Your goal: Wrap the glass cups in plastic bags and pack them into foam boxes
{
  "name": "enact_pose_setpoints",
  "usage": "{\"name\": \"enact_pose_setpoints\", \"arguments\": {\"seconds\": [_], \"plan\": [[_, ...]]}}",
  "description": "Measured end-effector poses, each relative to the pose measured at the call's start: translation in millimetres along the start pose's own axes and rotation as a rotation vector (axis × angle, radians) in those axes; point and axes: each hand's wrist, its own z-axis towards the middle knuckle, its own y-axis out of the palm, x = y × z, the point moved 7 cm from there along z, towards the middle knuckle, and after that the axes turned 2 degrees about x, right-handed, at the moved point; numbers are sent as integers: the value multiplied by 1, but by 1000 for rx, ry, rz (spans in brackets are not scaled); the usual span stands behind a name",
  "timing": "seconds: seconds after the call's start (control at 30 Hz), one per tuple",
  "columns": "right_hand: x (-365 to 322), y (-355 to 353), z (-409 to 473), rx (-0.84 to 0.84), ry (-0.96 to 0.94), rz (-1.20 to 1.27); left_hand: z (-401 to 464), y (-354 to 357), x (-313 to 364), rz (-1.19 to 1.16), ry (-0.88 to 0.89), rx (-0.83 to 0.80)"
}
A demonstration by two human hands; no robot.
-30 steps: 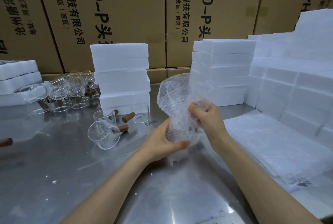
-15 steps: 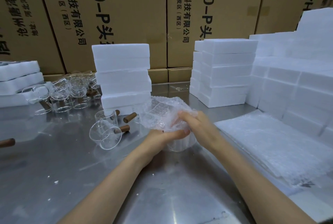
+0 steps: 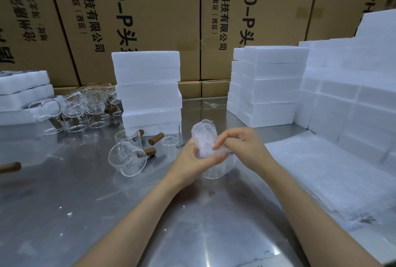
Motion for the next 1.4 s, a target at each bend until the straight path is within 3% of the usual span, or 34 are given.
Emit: {"name": "enact_pose_setpoints", "arguments": {"seconds": [0.13,0.27,0.43,0.6,0.8,0.93,1.0,1.17,1.3,1.4], "plan": [[-1,6,-3,-52,-24,-235,-5,-3,6,173,53,68],[0,16,-4,-129,-72,-536,-15,-11,35,382,377,197],[5,12,-4,-26,-76,-369,-17,-6,42,656,449,178],[-2,-20,-4,313,-78,-82,-11,0,33,858,405,62],[4,2,-2,92,-56,-198,-3,-3,22,748,299,126],[5,4,-1,80,-51,-229,-8,-15,29,508,335,348],[3,11,-1,30,-90,-374,-8,-19,29,429,341,392],[-5,36,-7,-141,-293,-848,-13,-19,32,412,355,330],[-6,36,-10,-94,-321,-865,-14,-14,34,566,412,232],[-16,22,-10,71,-323,-742,-11,-8,29,712,398,144]]}}
